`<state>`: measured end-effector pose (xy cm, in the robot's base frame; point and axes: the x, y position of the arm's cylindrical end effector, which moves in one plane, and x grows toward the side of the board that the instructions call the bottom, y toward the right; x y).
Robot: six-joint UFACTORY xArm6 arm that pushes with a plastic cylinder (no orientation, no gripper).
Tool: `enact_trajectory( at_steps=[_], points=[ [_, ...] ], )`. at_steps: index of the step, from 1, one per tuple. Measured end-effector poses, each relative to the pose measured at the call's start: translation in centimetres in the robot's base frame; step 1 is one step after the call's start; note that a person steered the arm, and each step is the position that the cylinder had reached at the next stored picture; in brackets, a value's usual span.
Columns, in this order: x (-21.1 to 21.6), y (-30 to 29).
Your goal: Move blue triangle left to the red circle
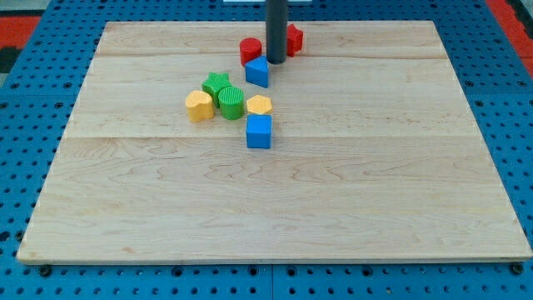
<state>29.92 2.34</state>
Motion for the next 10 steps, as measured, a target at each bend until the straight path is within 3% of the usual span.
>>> enact_trajectory(
  at_steps=[4,5,6,7,8,9,10],
  points=[
    [-2.3,-12.9],
    [-3.8,-13.6],
    [-4.0,-7.6],
    [-2.5,-5.5],
    [1.4,-0.6],
    [5.5,-1.4],
    [2.9,-6.1]
  ],
)
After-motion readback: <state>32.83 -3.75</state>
